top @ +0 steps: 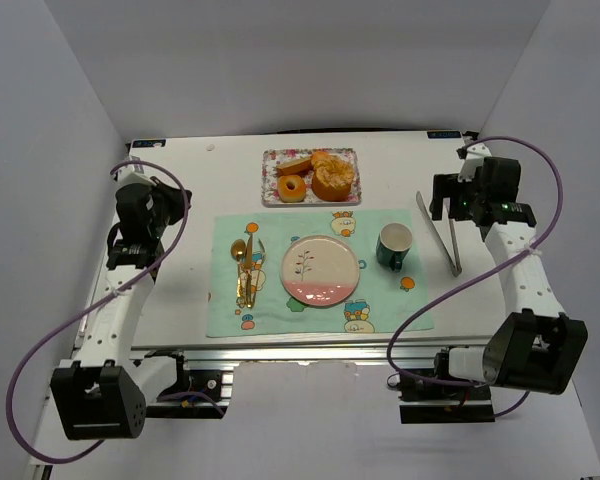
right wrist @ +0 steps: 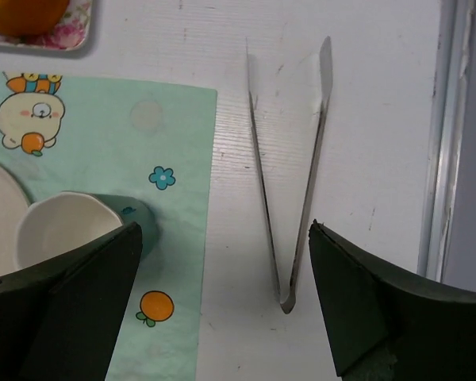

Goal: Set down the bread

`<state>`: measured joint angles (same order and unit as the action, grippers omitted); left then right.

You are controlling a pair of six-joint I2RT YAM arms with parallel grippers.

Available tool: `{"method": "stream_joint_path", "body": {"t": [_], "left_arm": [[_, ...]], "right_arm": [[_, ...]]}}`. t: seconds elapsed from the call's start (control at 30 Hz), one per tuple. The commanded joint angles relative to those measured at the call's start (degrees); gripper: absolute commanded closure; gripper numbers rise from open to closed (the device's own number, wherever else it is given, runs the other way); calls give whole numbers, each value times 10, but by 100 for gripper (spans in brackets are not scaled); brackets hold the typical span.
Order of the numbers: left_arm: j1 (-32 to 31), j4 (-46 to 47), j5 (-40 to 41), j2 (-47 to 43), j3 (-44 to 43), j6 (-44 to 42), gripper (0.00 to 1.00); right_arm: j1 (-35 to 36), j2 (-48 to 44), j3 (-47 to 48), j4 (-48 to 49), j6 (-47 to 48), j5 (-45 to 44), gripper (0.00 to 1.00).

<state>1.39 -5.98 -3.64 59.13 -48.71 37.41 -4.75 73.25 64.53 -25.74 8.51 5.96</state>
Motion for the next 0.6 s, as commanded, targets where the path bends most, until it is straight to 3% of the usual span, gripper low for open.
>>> {"method": "stream_joint_path", "body": {"t": [0.0,0.07,0.1,0.13,0.2,0.23,0.3,0.33,0.37,0.4,0.43,0.5,0.53,0.57], "left_arm": [[-2,19,-51,16,-14,10,100],[-2,25,-76,19,-16,10,97],[-2,14,-84,21,-22,4,61],[-2,7,-88,20,-24,-11,42],[-2,-4,-89,13,-21,-28,14],[-2,-6,-89,7,-20,-36,12],[-5,-11,-93,2,-22,-37,12],[-21,-7,-93,-9,-19,-41,23],[-26,4,-97,-16,-11,-38,41],[-28,23,-104,-23,-3,-31,63],[-28,30,-107,-31,14,-17,100],[-30,41,-112,-61,37,-3,100],[-31,43,-115,-74,44,-1,100],[-31,41,-116,-94,49,1,90]], "right_arm": [[2,-5,32,19,35,67,10],[2,-15,22,11,114,113,10],[3,-21,17,-7,152,182,11],[3,-28,14,-23,244,231,11],[6,-56,-2,-64,321,306,11],[11,-75,-6,-69,335,306,11],[12,-94,-2,-91,348,314,11],[11,-114,-5,-105,345,310,10],[10,-122,-10,-108,353,309,11],[9,-124,-19,-113,359,303,30],[5,-119,-21,-126,357,300,48],[0,-99,-8,-135,314,285,77],[-9,-68,5,-176,310,292,77],[-10,-52,20,-195,289,285,71]]}}
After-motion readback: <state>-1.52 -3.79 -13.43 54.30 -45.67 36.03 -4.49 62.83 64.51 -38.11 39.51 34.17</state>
